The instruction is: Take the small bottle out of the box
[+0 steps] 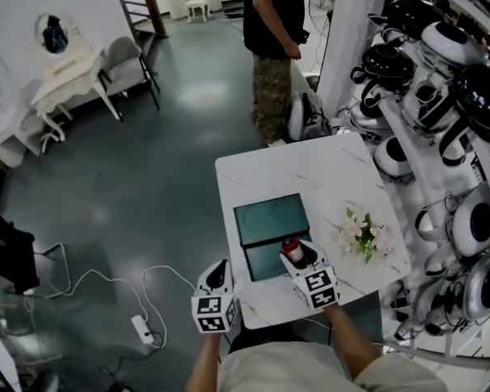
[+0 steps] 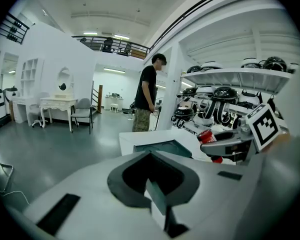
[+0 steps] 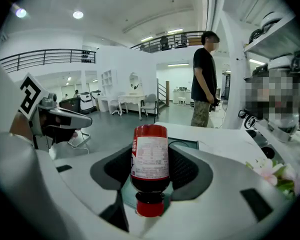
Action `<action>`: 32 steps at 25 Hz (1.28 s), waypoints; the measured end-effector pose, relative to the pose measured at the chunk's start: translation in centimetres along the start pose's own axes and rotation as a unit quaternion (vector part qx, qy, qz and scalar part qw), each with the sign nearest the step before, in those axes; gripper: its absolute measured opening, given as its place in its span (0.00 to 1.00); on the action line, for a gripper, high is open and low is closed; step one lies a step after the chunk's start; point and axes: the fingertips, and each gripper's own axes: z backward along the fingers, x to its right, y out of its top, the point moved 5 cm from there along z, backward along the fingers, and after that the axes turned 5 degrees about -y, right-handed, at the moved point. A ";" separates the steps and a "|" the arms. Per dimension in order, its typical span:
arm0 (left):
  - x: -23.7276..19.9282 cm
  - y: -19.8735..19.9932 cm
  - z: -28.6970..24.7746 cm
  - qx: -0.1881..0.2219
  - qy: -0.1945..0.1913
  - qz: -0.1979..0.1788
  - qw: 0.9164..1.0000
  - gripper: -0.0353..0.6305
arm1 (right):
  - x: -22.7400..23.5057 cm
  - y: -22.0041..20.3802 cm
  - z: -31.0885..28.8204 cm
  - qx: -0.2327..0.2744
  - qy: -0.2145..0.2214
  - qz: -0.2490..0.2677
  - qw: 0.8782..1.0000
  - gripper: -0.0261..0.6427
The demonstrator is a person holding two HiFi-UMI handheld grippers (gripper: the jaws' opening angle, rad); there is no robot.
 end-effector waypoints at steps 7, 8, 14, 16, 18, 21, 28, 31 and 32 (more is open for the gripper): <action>1.2 2.6 1.6 0.029 0.003 -0.010 1.000 0.08 | 0.4 2.6 3.3 0.043 -0.014 -0.005 0.999 0.39; 1.3 2.9 1.7 0.033 0.003 -0.012 0.999 0.08 | 0.4 2.9 3.6 0.048 -0.016 -0.005 0.999 0.39; 1.9 4.8 2.6 0.057 0.005 -0.024 0.998 0.08 | 0.3 5.2 5.1 0.086 -0.020 0.000 0.996 0.39; 2.3 5.4 2.8 0.065 0.005 -0.029 0.997 0.08 | 0.4 5.8 5.7 0.095 -0.020 0.002 0.995 0.39; 2.6 6.2 2.9 0.074 0.005 -0.037 0.997 0.08 | 0.5 6.5 6.1 0.107 -0.019 0.006 0.994 0.39; 2.9 7.3 3.2 0.085 0.005 -0.052 0.995 0.08 | 0.5 7.3 6.7 0.119 -0.020 0.010 0.993 0.39; 3.3 8.1 3.5 0.100 0.011 -0.059 0.993 0.08 | 0.8 7.4 7.1 0.130 -0.022 0.006 0.991 0.39; 3.5 8.3 3.6 0.104 0.012 -0.057 0.993 0.08 | 0.8 7.5 7.2 0.132 -0.020 0.008 0.991 0.39; 3.5 8.4 3.7 0.106 0.012 -0.057 0.993 0.08 | 0.8 7.6 7.2 0.133 -0.019 0.009 0.991 0.39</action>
